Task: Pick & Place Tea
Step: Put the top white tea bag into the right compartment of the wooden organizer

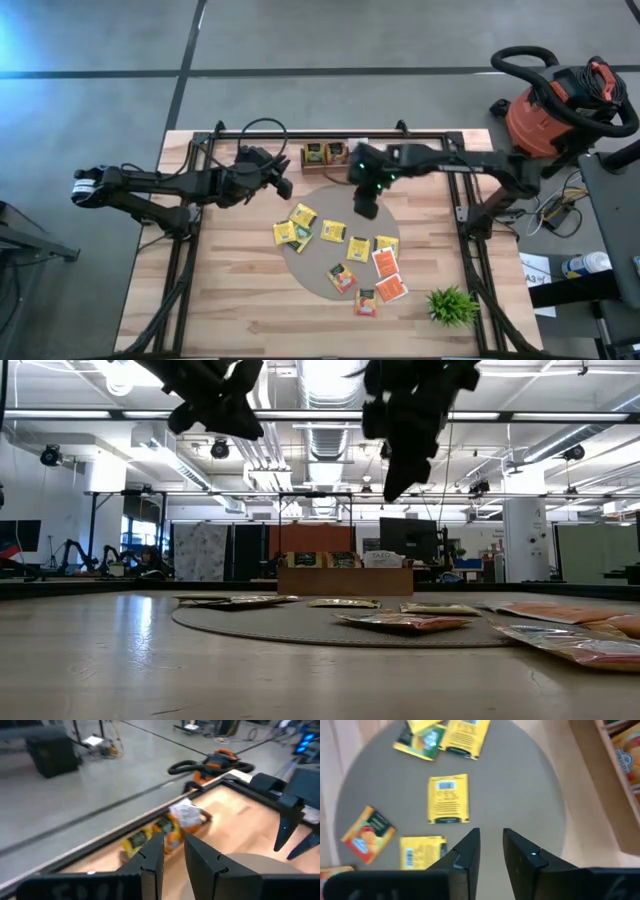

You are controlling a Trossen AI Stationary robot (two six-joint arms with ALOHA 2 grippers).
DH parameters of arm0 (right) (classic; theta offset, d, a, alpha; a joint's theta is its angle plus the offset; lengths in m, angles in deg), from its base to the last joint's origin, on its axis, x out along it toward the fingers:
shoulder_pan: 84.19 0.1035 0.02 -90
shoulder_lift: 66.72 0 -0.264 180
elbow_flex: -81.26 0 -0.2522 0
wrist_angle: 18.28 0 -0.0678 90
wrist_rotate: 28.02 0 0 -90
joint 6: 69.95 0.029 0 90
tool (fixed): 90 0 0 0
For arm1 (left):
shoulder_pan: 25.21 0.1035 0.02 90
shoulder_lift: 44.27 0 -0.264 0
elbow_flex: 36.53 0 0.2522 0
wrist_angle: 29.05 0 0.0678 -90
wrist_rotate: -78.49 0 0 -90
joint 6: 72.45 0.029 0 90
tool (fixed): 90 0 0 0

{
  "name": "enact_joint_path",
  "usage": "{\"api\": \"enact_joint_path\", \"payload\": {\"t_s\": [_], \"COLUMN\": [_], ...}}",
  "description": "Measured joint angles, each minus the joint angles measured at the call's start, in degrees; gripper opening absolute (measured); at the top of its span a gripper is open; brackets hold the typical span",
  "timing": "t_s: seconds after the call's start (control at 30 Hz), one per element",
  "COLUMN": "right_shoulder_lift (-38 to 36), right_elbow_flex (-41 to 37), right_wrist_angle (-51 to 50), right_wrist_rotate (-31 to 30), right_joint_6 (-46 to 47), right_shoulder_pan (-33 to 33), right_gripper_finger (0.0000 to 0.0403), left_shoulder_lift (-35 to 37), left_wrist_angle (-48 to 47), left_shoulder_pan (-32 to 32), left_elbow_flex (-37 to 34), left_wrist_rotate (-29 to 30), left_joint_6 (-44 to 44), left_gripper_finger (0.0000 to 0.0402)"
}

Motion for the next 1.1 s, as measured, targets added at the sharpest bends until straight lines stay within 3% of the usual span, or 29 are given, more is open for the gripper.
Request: {"api": "enact_joint_path", "payload": {"t_s": [0.33,0.57,0.7,0.83,1.03,1.1], "right_shoulder_lift": [-21.15,-35.5,-36.38,-34.22,-28.75,-26.45], "right_elbow_flex": [-17.14,-29.63,-32.82,-33.61,-33.77,-34.12], "right_wrist_angle": [8.16,12.63,13.47,12.5,11.49,11.37], "right_wrist_rotate": [-10.69,-18.67,-23.42,-24.31,-24.6,-24.6], "right_joint_6": [17.73,35.84,42.99,45.42,45.73,46.41], "right_shoulder_pan": [9.39,22.05,29.97,35.13,36.2,36.14], "right_gripper_finger": [0.0069,0.0068,0.007,0.007,0.007,0.0071], "left_shoulder_lift": [0.01,0.03,0.03,-0.05,-3.92,-6.87], "left_wrist_angle": [-0.03,-0.05,-0.06,0.0,4.2,7.17], "left_shoulder_pan": [-0.08,-0.11,-0.51,-2.82,-5.13,-5.1], "left_elbow_flex": [-0.04,-0.07,-0.07,-0.1,-1.01,-1.05], "left_wrist_rotate": [-6.74,-12.48,-15.96,-17.45,-16.59,-19.04], "left_joint_6": [-10.54,-19.55,-23.26,-25.16,-25.59,-25.77], "left_gripper_finger": [0.0071,0.0071,0.0071,0.0071,0.0071,0.0071]}}
